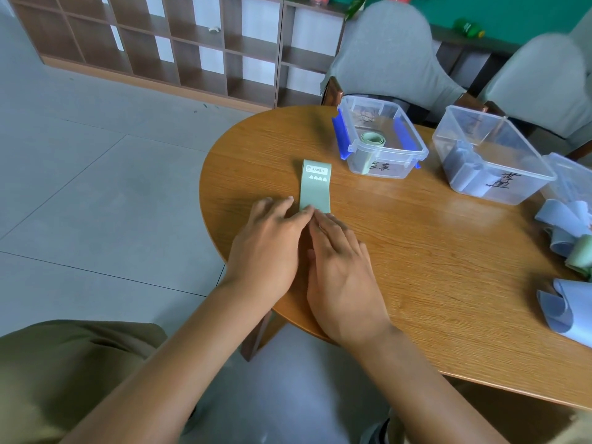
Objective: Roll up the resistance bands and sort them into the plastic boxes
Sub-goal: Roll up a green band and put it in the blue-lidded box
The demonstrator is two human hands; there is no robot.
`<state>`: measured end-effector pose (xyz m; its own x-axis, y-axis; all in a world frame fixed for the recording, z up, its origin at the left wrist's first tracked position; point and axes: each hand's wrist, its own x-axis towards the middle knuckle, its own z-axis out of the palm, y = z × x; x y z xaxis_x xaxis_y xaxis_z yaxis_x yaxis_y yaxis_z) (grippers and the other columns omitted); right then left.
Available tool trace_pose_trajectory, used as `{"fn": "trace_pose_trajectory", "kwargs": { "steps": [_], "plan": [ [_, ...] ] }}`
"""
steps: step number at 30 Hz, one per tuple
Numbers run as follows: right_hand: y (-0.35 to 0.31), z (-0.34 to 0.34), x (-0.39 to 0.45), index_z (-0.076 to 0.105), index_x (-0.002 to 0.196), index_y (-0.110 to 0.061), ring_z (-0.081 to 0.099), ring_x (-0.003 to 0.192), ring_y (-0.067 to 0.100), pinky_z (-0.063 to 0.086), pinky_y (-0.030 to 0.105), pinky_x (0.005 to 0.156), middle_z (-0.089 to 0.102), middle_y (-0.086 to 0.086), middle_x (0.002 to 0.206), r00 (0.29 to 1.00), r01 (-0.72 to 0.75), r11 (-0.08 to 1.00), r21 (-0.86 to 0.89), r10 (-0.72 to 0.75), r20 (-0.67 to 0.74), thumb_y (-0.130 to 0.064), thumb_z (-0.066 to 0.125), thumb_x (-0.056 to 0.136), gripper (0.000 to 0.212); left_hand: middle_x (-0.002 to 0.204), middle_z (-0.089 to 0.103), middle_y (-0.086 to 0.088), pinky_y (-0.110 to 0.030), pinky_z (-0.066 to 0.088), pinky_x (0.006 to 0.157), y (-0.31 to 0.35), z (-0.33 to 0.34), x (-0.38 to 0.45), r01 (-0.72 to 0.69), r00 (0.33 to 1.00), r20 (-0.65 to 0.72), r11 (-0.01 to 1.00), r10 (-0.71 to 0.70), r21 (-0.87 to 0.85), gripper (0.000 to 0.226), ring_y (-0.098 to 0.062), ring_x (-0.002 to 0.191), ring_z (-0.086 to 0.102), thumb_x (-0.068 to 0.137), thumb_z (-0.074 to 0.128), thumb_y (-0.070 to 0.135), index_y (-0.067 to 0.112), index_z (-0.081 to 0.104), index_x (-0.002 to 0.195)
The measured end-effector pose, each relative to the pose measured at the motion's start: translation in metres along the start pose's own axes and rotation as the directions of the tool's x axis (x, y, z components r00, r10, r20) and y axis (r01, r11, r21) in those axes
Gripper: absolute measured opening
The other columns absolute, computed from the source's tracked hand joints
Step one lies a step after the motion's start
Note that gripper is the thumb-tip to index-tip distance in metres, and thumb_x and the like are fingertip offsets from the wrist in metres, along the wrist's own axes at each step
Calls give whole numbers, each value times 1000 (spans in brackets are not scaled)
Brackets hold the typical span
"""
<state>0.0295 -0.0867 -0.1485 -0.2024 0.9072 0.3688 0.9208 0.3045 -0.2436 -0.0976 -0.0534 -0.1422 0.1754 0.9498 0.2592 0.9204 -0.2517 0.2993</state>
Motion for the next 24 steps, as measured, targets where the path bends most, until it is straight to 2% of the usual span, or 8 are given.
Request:
{"fn": "trace_pose_trajectory", "kwargs": {
  "steps": [4, 8, 13, 17, 24],
  "plan": [
    [0, 1, 3, 48, 145, -5, 41, 140, 22, 36, 34, 107, 49, 6, 150, 1000, 2, 1000, 9, -2, 1, -16, 35, 92, 56, 155, 42, -1, -45, 49, 95, -3, 1, 4, 14, 1000, 10, 999, -14, -38, 53, -27, 143, 32, 97, 45, 19, 32, 46, 149],
    [5, 0, 10, 57, 137, -6, 48, 136, 27, 41, 39, 105, 57, 10, 143, 1000, 1, 1000, -2, -1, 0, -11, 42, 89, 51, 146, 53, -6, -45, 48, 96, -6, 7, 4, 75, 995, -65, 997, -76, -17, 45, -32, 129, 47, 94, 53, 17, 19, 57, 139],
    [8, 1, 19, 61, 132, -6, 50, 136, 28, 42, 40, 105, 59, 12, 140, 1000, 21, 1000, -12, -21, 7, -12, 42, 89, 48, 142, 57, -11, -46, 45, 101, -9, 9, 3, 157, 982, -114, 987, -152, 39, 40, -33, 128, 49, 95, 52, 25, 10, 62, 132],
    [13, 4, 28, 57, 137, -5, 47, 139, 29, 39, 41, 108, 55, 13, 145, 999, 18, 1000, -12, -18, 33, -14, 41, 89, 51, 139, 59, -11, -45, 45, 100, -8, 10, 3, 161, 980, -130, 986, -153, 47, 37, -33, 127, 49, 95, 52, 25, 9, 65, 127],
    [19, 7, 49, 41, 150, -7, 30, 149, 25, 24, 35, 118, 39, 11, 157, 994, 2, 1000, -29, 1, 107, -11, 46, 96, 54, 138, 60, -11, -45, 46, 100, -9, 10, 3, 157, 981, -127, 985, -148, 68, 38, -33, 127, 50, 95, 50, 26, 11, 65, 127]
  ]
}}
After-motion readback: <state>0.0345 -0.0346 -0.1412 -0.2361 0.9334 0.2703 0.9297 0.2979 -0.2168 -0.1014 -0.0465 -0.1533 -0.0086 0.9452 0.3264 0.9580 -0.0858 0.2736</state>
